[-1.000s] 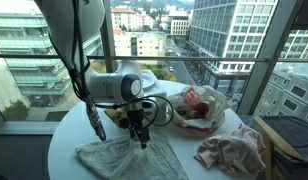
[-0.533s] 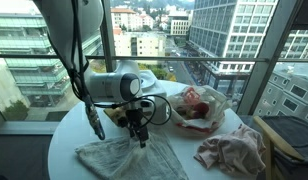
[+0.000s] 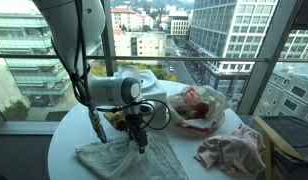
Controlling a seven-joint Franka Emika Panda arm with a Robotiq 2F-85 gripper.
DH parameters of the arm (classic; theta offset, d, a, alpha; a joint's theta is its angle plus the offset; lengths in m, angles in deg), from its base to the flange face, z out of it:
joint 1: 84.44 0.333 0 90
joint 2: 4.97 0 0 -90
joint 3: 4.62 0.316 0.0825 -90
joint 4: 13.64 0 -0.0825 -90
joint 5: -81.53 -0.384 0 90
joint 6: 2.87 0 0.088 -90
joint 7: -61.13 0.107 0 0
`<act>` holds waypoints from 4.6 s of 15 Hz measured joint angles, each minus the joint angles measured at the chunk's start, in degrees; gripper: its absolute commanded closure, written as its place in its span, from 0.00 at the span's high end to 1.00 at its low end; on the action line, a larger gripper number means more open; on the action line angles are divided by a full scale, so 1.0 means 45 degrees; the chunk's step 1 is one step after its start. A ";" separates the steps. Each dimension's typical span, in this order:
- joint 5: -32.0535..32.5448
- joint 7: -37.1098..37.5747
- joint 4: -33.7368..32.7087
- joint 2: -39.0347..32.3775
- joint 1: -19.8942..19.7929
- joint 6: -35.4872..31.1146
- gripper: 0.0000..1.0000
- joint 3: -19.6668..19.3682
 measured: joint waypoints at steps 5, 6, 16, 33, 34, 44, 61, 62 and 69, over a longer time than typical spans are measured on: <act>0.0935 0.0824 0.0168 0.0307 0.0410 0.0615 1.00 -0.0226; 0.1179 0.1055 0.0217 0.0408 0.0524 0.0790 1.00 -0.0273; 0.2509 0.2178 0.0421 0.0945 0.0593 0.1761 1.00 -0.0167; 0.2671 0.2542 0.0376 0.0929 0.0544 0.1750 0.30 0.0593; 0.2841 0.2641 0.0363 0.0929 0.0559 0.1749 0.51 0.0593; 0.3600 0.3900 -0.0053 0.0893 0.0713 0.1590 1.00 0.0593; 0.3848 0.4920 -0.0563 -0.0017 0.0937 0.1535 0.29 0.0486; 0.3913 0.4981 -0.0563 -0.0017 0.1002 0.1550 0.22 0.0486; 0.4426 0.5367 -0.0559 0.0103 0.1344 0.1824 0.04 0.0486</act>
